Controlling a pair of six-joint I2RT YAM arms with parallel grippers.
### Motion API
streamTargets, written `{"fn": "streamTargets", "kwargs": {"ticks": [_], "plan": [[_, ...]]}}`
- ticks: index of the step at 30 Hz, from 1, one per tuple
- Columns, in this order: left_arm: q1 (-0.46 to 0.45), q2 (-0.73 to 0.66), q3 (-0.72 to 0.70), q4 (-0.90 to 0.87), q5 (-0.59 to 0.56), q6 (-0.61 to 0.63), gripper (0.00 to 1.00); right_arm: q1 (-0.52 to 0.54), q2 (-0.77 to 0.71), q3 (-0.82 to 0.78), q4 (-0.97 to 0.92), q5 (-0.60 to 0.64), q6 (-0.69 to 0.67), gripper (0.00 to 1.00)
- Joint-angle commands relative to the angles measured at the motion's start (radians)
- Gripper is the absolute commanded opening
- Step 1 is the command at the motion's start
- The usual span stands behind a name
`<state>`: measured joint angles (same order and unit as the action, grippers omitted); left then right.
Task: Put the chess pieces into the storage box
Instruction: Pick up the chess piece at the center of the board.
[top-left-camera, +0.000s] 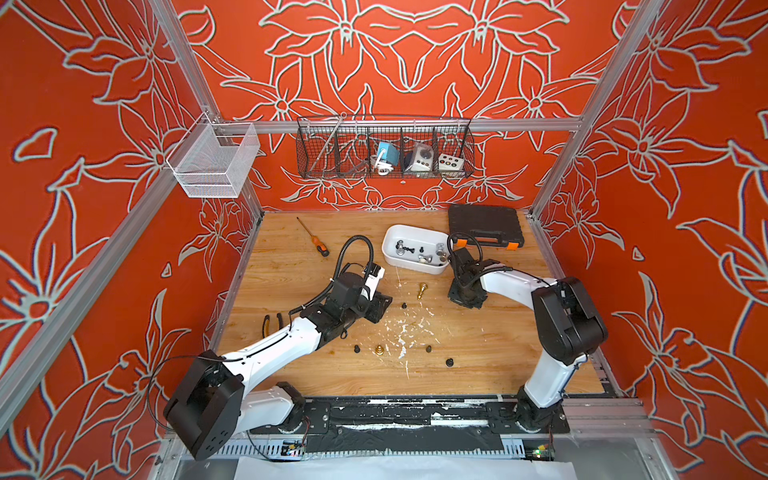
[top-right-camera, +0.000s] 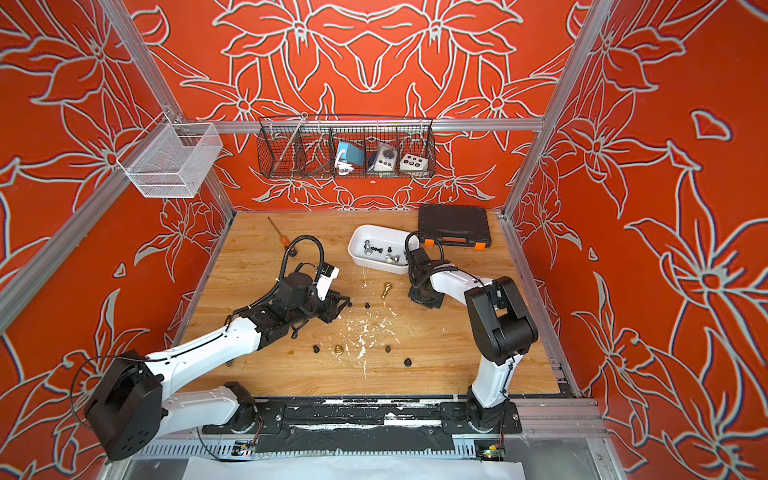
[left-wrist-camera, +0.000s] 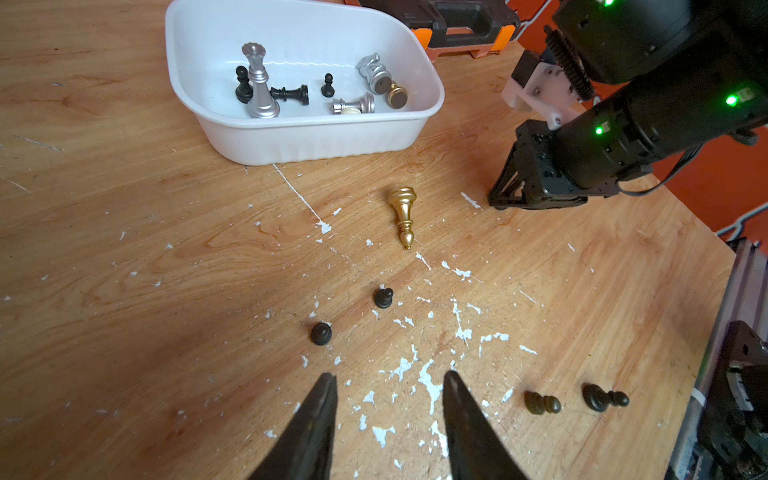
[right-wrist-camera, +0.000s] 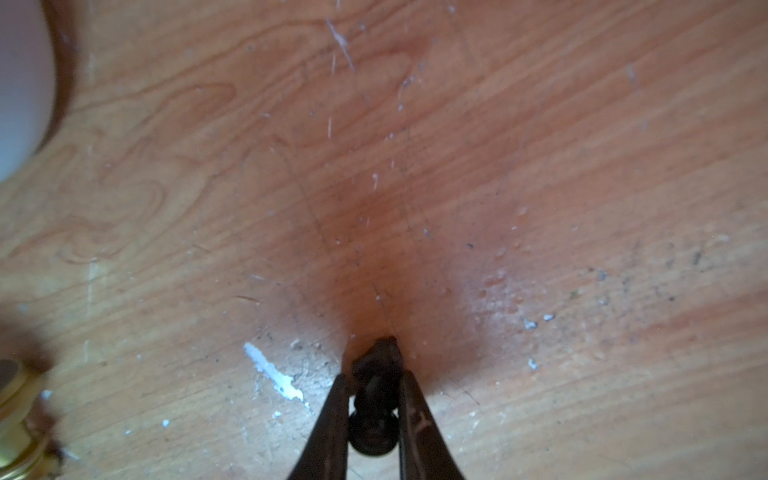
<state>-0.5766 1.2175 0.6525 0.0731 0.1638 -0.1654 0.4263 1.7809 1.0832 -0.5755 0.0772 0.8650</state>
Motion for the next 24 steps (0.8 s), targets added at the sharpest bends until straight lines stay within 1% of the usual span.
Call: {"fn": "streamTargets", "kwargs": {"ticks": [1,7,15,19,24], "plan": [[0.004,0.004,0.001,0.017,0.008,-0.006,0.43,0.005,-0.004,-0.02,-0.026,0.016,-0.021,0.19],[0.004,0.007,0.001,0.016,0.005,-0.008,0.43,0.003,-0.039,0.003,-0.054,0.035,-0.064,0.19],[0.004,-0.004,0.002,0.01,0.001,-0.006,0.43,-0.003,-0.064,0.091,-0.096,0.025,-0.109,0.19],[0.004,-0.016,0.002,0.002,-0.007,0.0,0.43,-0.004,-0.067,0.171,-0.116,0.029,-0.13,0.19],[0.004,-0.026,0.006,-0.004,-0.016,0.005,0.43,-0.009,-0.037,0.321,-0.142,0.026,-0.174,0.19]]}}
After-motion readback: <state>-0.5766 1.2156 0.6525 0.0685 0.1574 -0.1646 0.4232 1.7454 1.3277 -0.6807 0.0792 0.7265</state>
